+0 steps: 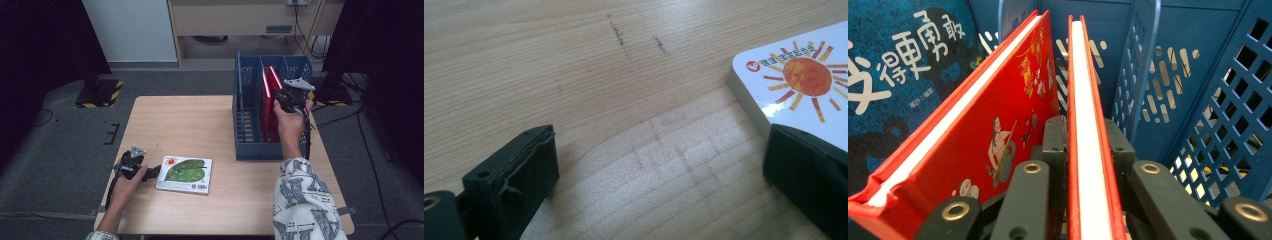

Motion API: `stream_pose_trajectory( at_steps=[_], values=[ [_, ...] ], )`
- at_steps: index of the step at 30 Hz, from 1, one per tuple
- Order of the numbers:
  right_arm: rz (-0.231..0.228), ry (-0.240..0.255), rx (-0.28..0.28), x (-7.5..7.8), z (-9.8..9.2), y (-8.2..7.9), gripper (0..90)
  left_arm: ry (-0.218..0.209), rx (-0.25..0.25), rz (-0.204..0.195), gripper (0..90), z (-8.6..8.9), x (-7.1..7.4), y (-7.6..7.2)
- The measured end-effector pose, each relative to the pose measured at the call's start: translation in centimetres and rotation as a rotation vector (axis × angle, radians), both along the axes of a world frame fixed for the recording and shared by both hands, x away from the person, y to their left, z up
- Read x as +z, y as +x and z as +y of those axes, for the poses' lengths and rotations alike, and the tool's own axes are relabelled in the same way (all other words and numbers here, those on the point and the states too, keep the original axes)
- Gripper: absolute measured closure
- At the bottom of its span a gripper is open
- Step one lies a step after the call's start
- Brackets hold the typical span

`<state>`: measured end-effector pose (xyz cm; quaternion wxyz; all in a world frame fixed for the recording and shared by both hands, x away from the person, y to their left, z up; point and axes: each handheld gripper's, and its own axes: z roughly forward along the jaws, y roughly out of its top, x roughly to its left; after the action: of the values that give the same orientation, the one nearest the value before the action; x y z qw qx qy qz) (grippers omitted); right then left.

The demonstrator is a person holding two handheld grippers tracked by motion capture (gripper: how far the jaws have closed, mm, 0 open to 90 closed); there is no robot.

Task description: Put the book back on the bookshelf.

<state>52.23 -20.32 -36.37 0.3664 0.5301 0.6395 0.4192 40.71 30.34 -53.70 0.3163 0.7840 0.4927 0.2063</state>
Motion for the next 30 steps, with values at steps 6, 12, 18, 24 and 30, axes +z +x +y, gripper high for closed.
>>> stream_pose_trajectory(
  at_steps=[6,12,18,24,30],
  values=[
    [-0.001,-0.031,-0.006,0.0,0.3,0.0,78.9,0.0,-0.001,0.0,0.5,0.0,0.0,0.0],
    [-0.012,-0.043,-0.01,0.0,0.4,-0.1,79.3,0.0,-0.001,0.0,0.5,0.0,0.0,0.0],
    [-0.029,-0.034,-0.018,-0.1,0.4,-0.1,79.4,0.0,-0.001,0.0,0.5,0.0,0.0,0.0],
    [-0.039,-0.025,-0.03,-0.1,0.3,0.3,79.4,0.0,0.0,0.0,0.5,0.0,0.0,0.0],
    [-0.051,-0.022,-0.038,-0.1,0.3,1.0,79.5,0.0,-0.001,0.0,0.5,-0.1,0.0,0.0]
  ],
)
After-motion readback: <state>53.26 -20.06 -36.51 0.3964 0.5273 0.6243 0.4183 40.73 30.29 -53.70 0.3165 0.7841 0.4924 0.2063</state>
